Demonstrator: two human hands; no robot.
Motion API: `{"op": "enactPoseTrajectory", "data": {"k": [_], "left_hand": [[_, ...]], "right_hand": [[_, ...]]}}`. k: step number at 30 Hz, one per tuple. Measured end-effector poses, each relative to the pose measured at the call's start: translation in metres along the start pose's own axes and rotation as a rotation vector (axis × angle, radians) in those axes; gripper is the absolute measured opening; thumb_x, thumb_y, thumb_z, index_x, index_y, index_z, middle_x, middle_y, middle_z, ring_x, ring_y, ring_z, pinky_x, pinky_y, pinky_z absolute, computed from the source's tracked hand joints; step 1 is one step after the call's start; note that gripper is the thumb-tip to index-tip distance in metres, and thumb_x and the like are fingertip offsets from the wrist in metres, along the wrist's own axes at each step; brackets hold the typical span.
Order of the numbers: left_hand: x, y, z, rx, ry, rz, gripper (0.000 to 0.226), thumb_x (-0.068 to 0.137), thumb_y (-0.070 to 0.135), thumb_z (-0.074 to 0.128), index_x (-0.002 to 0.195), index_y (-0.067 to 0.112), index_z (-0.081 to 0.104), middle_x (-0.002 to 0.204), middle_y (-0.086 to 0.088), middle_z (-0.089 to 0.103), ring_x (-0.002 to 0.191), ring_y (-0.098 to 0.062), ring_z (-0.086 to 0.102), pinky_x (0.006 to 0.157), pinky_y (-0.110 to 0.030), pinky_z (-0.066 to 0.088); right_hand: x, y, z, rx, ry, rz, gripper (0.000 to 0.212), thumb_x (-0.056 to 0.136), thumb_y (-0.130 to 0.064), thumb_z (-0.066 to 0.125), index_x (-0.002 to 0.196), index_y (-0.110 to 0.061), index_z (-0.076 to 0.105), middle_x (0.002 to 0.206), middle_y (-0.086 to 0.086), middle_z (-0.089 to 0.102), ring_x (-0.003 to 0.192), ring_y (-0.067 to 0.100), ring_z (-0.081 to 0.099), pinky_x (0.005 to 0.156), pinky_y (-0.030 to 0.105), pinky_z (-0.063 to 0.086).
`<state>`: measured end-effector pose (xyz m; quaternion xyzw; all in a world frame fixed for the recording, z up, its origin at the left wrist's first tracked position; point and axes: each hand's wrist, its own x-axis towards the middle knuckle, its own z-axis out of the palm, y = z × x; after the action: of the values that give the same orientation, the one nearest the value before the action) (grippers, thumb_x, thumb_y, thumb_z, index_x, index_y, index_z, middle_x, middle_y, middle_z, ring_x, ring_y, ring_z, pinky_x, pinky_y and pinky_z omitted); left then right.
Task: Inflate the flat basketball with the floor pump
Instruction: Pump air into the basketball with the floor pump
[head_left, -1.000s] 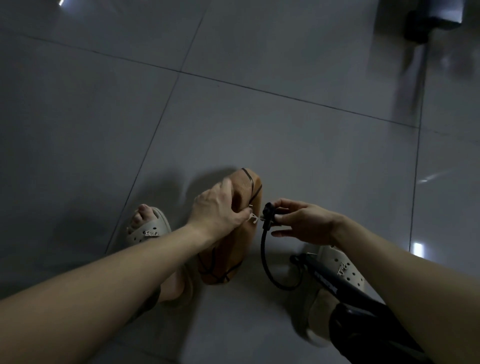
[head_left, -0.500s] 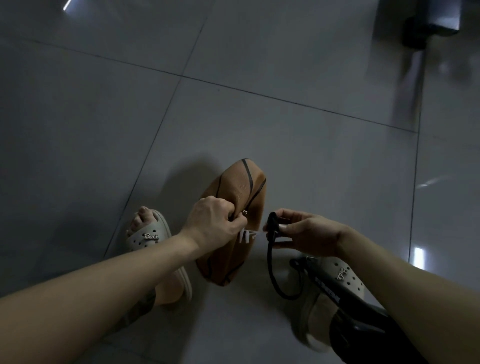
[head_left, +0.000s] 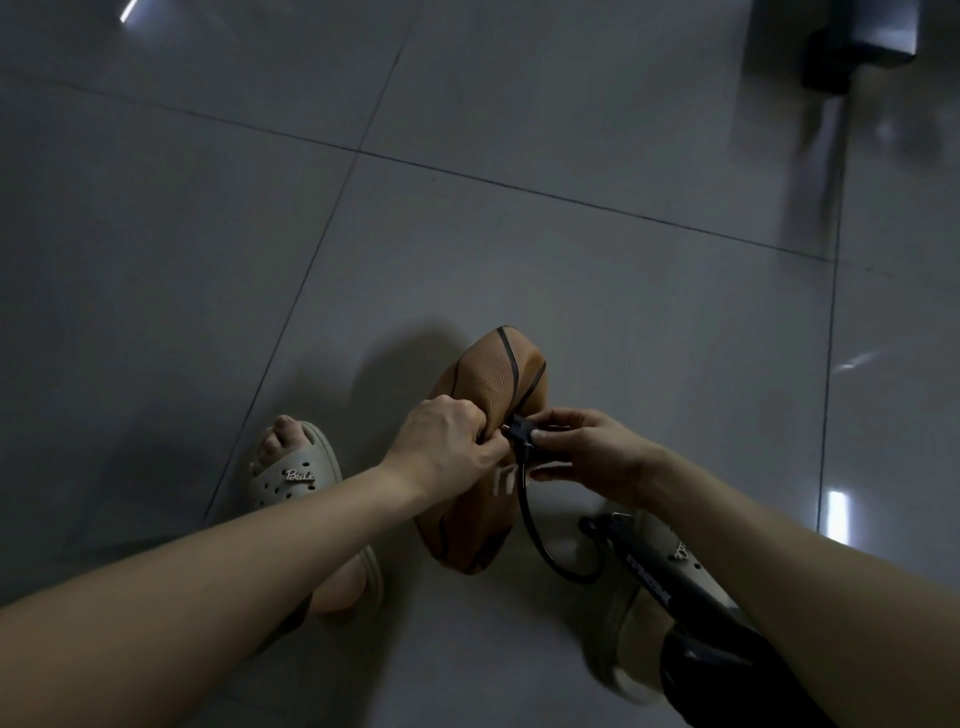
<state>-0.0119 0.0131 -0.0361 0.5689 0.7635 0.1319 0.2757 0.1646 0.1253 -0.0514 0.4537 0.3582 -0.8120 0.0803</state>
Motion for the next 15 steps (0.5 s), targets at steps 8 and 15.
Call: {"op": "enactPoseTrajectory", "data": {"k": [8, 15], "left_hand": [[0.0, 0.001, 0.006, 0.047, -0.046, -0.02, 0.046, 0.095, 0.038, 0.056, 0.054, 0.016, 0.05, 0.051, 0.004, 0.047, 0.048, -0.011, 0.048, 0.054, -0.028, 0.035], [0.003, 0.0, 0.005, 0.025, -0.153, -0.066, 0.042, 0.097, 0.038, 0.055, 0.06, 0.017, 0.047, 0.059, 0.004, 0.049, 0.058, -0.016, 0.051, 0.053, -0.03, 0.031]], "right_hand": [[0.005, 0.003, 0.011, -0.139, 0.174, -0.08, 0.017, 0.095, -0.009, 0.063, 0.109, -0.001, 0.067, 0.101, 0.018, 0.074, 0.091, 0.03, 0.073, 0.081, 0.038, 0.061], [0.006, 0.004, 0.017, -0.207, 0.256, -0.16, 0.008, 0.095, -0.007, 0.063, 0.1, -0.004, 0.069, 0.09, 0.012, 0.075, 0.075, 0.02, 0.074, 0.076, 0.035, 0.062]]}}
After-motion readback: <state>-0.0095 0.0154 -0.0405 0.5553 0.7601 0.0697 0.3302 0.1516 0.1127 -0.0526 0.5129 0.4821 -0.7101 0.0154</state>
